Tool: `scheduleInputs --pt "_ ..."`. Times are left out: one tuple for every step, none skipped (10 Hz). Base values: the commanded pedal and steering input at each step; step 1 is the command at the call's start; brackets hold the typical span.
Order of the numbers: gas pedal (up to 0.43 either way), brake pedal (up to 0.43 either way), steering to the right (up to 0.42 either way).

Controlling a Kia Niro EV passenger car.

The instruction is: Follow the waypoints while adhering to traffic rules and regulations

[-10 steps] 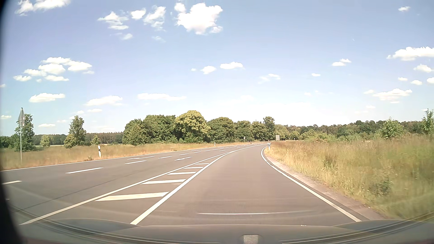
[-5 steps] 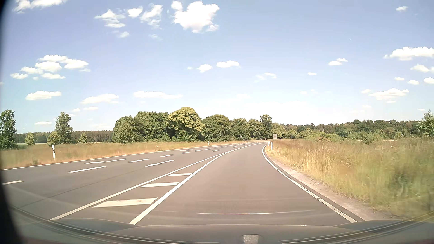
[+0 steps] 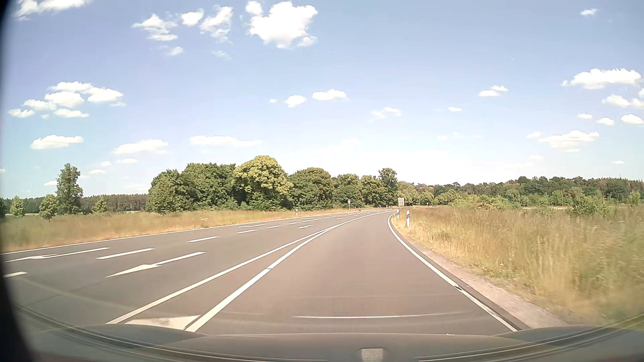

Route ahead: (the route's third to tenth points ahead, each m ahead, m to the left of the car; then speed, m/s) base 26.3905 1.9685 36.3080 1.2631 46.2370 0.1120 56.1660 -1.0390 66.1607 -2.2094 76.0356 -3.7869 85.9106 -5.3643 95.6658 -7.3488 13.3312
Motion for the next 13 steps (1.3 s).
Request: scheduleInputs --pt "0.287 0.030 0.017" --pt "0.287 0.030 0.017" --pt "0.287 0.030 0.017" --pt "0.287 0.030 0.016" --pt "0.287 0.030 0.016" --pt "0.287 0.030 0.016" --pt "0.287 0.030 0.016" --pt "0.287 0.030 0.016" --pt "0.280 0.030 0.016" --pt "0.260 0.030 0.016" --pt "0.228 0.030 0.016" --pt "0.209 0.030 0.015" --pt "0.177 0.030 0.016"
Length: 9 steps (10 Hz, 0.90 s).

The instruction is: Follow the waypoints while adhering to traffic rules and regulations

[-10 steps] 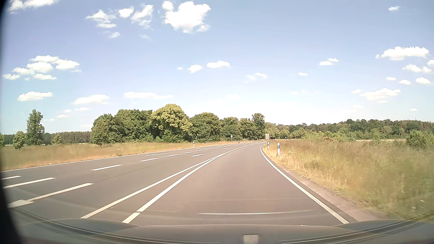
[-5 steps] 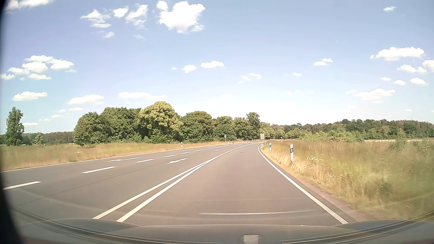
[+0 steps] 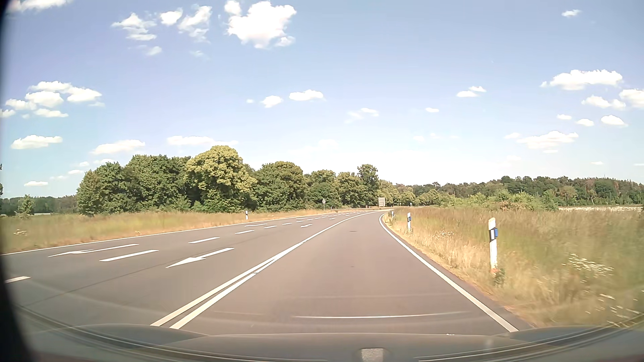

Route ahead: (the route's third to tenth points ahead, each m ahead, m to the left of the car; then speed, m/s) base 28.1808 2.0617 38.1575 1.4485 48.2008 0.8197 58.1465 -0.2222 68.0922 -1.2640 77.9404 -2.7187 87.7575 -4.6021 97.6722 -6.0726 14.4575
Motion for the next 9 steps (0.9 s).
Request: scheduleInputs --pt "0.150 0.030 0.015" --pt "0.130 0.030 0.015" --pt "0.110 0.030 0.014" --pt "0.098 0.030 0.014" --pt "0.079 0.030 0.013" --pt "0.079 0.030 0.012" --pt "0.067 0.030 0.011" --pt "0.067 0.030 0.010" --pt "0.059 0.030 0.009"
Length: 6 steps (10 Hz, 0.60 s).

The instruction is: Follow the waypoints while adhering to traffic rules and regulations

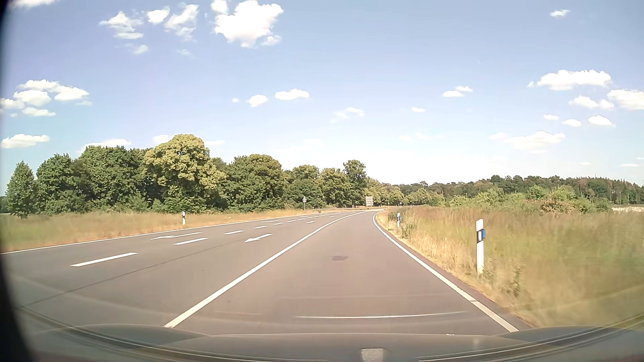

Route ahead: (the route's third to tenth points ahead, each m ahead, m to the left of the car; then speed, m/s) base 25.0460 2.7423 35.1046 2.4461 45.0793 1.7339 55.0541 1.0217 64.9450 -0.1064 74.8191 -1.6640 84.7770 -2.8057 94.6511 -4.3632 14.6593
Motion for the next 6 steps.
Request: scheduleInputs --pt "0.059 0.030 0.008" --pt "0.047 0.030 0.007" --pt "0.039 0.030 0.008" --pt "0.020 0.030 0.007" --pt "0.020 0.030 0.006" --pt "0.000 0.030 0.006"
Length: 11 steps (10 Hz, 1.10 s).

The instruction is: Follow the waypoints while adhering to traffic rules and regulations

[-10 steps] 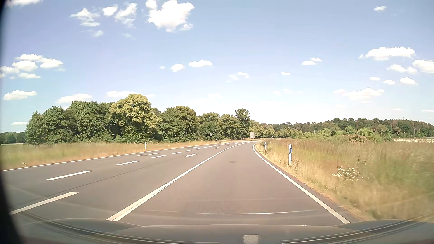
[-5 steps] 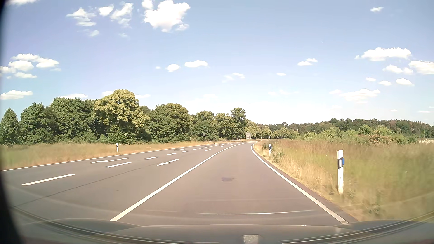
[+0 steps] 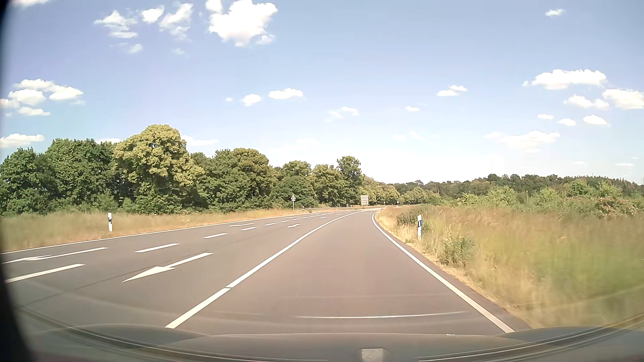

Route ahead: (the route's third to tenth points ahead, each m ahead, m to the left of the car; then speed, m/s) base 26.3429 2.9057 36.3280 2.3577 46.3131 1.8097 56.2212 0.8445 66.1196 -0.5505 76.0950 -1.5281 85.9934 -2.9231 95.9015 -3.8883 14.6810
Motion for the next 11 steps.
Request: scheduleInputs --pt "0.000 0.030 0.006" --pt "0.000 0.030 0.007" --pt "0.000 0.030 0.006" --pt "0.000 0.030 0.005" --pt "0.000 0.030 0.005" --pt "0.000 0.030 0.005" --pt "0.000 0.030 0.005" --pt "0.000 0.030 0.005" --pt "0.000 0.030 0.005" --pt "0.000 0.030 0.005" --pt "0.000 0.030 0.005"
